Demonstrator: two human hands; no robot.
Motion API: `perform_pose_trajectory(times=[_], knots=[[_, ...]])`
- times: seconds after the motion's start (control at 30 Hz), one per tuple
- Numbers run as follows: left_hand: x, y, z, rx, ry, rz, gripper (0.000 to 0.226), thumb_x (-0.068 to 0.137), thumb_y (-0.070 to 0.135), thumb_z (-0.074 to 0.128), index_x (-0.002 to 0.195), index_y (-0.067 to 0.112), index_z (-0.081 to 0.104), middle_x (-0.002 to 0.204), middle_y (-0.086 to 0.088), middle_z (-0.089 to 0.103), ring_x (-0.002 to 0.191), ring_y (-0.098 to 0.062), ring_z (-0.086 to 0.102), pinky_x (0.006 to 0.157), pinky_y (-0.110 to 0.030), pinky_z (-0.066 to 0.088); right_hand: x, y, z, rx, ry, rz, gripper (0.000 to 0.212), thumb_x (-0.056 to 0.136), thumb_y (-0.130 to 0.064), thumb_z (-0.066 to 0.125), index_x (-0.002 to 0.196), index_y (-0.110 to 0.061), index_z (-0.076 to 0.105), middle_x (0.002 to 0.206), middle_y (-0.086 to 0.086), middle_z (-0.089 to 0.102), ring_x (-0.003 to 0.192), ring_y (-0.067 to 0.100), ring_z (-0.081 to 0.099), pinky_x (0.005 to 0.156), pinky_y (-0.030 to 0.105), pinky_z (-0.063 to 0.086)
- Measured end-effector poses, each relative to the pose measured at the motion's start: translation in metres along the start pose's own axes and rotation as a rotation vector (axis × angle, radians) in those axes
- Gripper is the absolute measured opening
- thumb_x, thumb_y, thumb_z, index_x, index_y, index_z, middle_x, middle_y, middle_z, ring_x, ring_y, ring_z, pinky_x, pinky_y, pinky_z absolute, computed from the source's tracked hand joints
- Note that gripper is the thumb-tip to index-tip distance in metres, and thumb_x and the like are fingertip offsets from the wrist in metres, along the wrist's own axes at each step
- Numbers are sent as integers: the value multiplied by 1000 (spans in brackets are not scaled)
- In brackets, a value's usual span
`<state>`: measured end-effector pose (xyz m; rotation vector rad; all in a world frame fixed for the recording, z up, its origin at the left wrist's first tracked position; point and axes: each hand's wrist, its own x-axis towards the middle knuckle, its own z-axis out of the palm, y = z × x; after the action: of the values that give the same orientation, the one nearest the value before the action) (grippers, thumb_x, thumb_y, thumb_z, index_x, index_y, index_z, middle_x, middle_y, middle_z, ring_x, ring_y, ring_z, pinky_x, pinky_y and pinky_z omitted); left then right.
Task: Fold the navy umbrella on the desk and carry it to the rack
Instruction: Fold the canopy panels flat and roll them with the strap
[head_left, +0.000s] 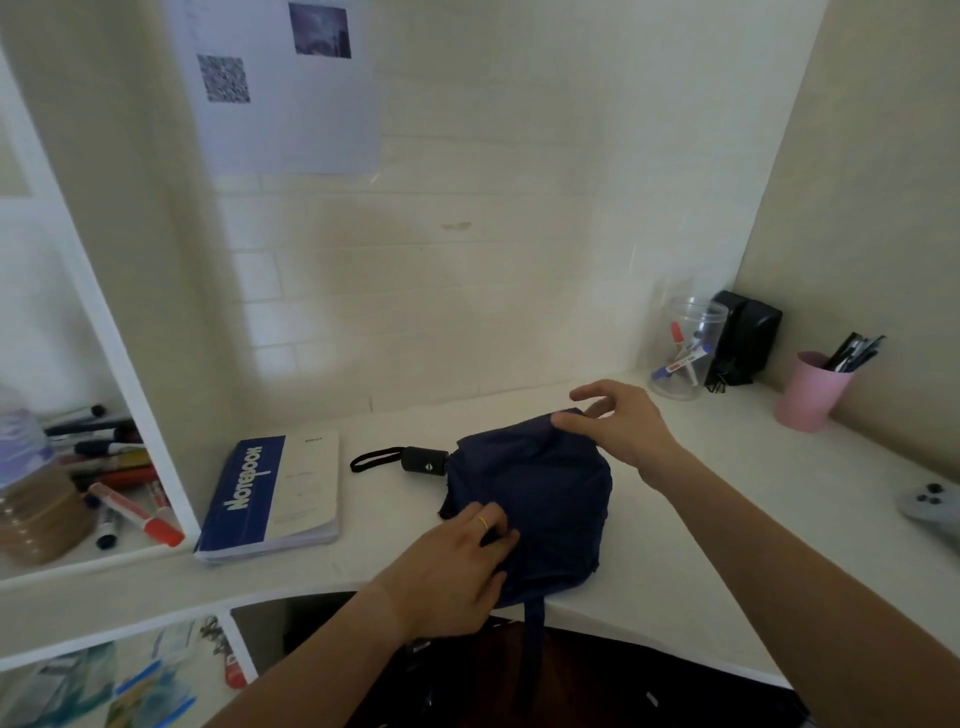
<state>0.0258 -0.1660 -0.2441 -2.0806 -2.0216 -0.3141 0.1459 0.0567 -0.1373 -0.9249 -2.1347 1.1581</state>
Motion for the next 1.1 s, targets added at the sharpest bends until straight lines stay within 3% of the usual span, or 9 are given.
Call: perform_pose_trajectory(times=[0.1,0.2,0.33,0.47,0.53,0.6,0.77,0.9,1.1], knots=[[8,-3,-7,-228,-27,-156,50,91,38,55,140,26,51,125,4,59,114,-13,54,98,-28,48,-9,4,1,-5,-33,24,60,61,-41,93,114,-30,68,105,-2,68,94,19,69,82,40,61],[22,4,-21,-679,37,-560,38,98,34,57,129,26,36,96,3,76,89,-7,70,80,-23,52,-23,17,10,-59,-38,1,72,63,-31,94,126,-26,59,111,-3,66,95,18,68,83,38,60],[45,3,-26,-1069,168,-949,50,104,40,49,137,21,16,86,-11,78,79,-19,75,82,-34,59,-34,33,20,33,116,2,42,76,-19,85,112,-19,65,103,0,73,90,16,69,81,37,60],[58,3,-45,-1328,93,-1167,56,105,40,50,141,21,12,102,-25,75,69,-24,71,57,-27,50,-29,40,15,213,126,21,14,78,-20,85,89,-19,75,89,1,77,87,18,72,75,35,60],[56,2,-50,-1370,55,-1198,43,105,41,50,135,22,24,106,-22,76,80,-27,73,61,-28,49,-29,41,10,290,90,21,14,79,-21,84,89,-16,76,89,4,77,85,19,71,66,29,55],[52,-3,-50,-1399,9,-1184,32,104,45,50,128,27,38,103,-17,79,98,-30,73,80,-33,50,-30,41,8,328,47,18,15,81,-21,83,91,-13,76,90,7,77,82,19,70,63,25,53],[48,-11,-50,-1444,-67,-1112,23,100,51,55,120,40,55,102,-11,80,106,-28,72,102,-41,47,-35,50,4,417,-37,15,22,77,-20,86,95,-12,76,94,8,78,93,23,73,80,31,60],[45,-14,-53,-1485,-115,-1082,32,96,50,63,124,36,60,107,-10,79,111,-26,69,106,-41,42,-39,56,-1,356,-94,15,32,73,-15,89,100,-18,71,97,6,77,92,20,72,75,25,55],[32,-14,-51,-1633,7,-1090,34,101,43,56,127,22,60,111,-15,78,115,-27,69,106,-41,42,-42,68,-11,393,-102,-9,26,73,-9,88,93,-8,70,91,12,75,84,16,68,78,25,54]])
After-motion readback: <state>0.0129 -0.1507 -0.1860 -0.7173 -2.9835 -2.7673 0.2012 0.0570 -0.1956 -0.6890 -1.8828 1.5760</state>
